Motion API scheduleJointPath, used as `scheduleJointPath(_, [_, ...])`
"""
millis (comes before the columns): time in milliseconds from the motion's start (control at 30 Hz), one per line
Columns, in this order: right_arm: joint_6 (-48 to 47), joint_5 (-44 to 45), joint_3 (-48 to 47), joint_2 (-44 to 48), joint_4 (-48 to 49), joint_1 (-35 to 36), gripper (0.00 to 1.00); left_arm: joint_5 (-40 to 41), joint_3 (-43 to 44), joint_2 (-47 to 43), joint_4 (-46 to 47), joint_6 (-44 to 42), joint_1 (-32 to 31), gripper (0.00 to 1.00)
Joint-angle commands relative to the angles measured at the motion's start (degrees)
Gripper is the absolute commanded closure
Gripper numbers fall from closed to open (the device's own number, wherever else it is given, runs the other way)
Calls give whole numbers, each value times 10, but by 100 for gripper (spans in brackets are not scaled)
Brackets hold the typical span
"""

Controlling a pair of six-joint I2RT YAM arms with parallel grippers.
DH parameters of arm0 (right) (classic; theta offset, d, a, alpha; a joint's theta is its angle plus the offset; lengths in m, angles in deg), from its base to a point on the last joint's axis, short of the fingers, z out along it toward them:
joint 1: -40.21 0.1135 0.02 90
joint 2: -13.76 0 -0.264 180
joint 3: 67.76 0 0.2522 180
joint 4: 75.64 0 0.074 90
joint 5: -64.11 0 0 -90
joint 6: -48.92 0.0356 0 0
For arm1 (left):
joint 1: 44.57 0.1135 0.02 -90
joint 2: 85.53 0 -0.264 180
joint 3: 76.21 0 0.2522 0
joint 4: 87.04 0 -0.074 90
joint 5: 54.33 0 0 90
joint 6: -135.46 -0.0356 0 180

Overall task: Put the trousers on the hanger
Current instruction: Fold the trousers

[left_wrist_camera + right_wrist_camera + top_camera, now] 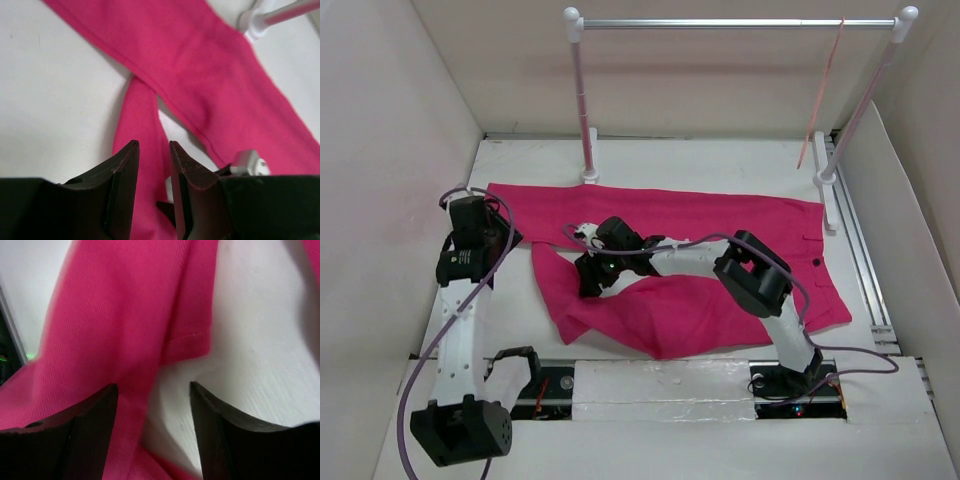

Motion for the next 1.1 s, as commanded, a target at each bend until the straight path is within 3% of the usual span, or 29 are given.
scheduleJointPath(0, [89, 1, -9, -6, 96, 16, 35, 0, 42, -20, -18, -20, -1, 74])
scheduleJointPath(133, [124, -22, 2, -30, 160, 22, 42, 0, 29, -22, -1, -18, -1, 74])
scheduleJointPath(200, [140, -27, 4, -41, 214, 22, 70, -23, 22, -18, 2, -18, -1, 74])
scheduleJointPath(233, [143, -41, -1, -45, 225, 17, 100, -20, 22, -19, 2, -20, -1, 74])
scheduleJointPath(333, [121, -54, -36, -33, 223, 17, 100, -9, 30, -17, -4, -29, -1, 74])
scheduleJointPath(533, [-5, 97, -64, 128, 50, 37, 100, 19, 87, 7, -11, -33, -1, 74])
scheduleJointPath(600, [-35, 106, -79, 158, -21, 37, 100, 30, 126, 23, -18, -31, -1, 73])
scheduleJointPath(733, [-63, 88, -124, 140, -77, 53, 100, 62, 168, 37, -34, -24, -1, 73])
scheduleJointPath(867, [-93, 92, -214, 46, -166, 84, 100, 123, 189, 41, -56, -20, -1, 73])
scheduleJointPath(1000, [-110, 51, -262, -9, -198, 137, 82, 177, 154, 23, -57, -17, -1, 71])
scheduleJointPath(1067, [-110, 53, -261, -19, -206, 171, 63, 194, 128, 8, -54, -15, 4, 70])
